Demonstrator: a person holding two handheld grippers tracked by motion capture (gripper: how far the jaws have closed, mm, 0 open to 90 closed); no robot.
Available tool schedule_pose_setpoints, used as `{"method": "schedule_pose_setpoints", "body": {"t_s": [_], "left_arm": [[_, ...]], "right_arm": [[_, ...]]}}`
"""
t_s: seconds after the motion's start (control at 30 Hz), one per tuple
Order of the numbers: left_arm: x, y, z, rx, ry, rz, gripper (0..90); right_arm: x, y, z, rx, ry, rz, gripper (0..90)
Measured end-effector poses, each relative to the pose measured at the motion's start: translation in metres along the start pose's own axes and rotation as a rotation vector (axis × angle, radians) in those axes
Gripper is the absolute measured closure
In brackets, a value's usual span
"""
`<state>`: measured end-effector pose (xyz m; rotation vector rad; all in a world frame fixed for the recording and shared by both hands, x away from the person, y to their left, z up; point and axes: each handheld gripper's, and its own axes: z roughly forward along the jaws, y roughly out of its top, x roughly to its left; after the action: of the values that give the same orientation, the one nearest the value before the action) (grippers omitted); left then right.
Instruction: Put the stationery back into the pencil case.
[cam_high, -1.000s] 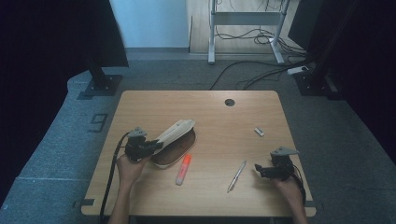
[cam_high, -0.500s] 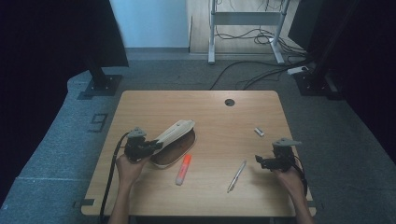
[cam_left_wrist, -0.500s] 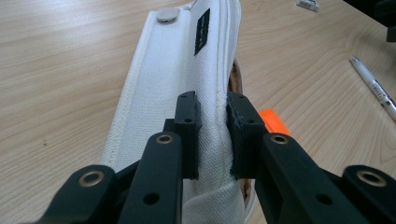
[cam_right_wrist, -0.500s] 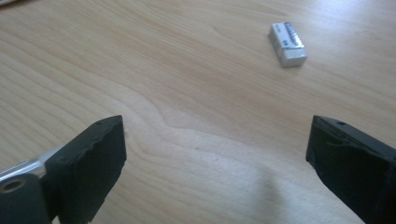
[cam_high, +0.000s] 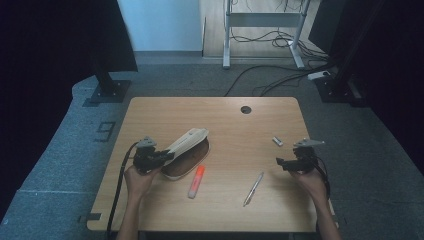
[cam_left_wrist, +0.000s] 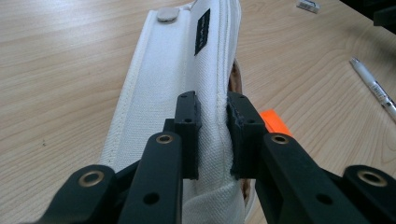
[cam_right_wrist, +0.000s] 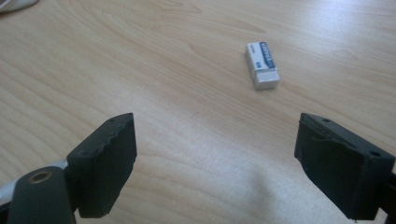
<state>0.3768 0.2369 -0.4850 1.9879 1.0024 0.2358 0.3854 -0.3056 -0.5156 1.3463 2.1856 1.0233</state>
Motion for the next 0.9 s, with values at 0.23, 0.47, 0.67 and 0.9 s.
{"method": "schedule_pose_setpoints", "body": {"t_s": [0.23,0.47,0.67,0.9], "left_arm": [[0.0,0.0,0.0,0.0,-0.001,0.003,75.9],[0.0,0.0,0.0,0.0,-0.003,0.007,75.7],[0.0,0.0,0.0,-0.001,-0.005,0.011,75.6],[0.0,0.0,0.0,-0.003,-0.009,0.01,75.3]], "right_arm": [[-0.011,0.011,0.005,-0.001,-0.026,0.009,19.3],[-0.019,0.019,0.015,0.027,-0.033,-0.011,30.7],[-0.027,0.026,0.021,0.027,-0.028,-0.012,38.9],[-0.033,0.03,0.031,0.038,-0.032,-0.022,41.7]]}}
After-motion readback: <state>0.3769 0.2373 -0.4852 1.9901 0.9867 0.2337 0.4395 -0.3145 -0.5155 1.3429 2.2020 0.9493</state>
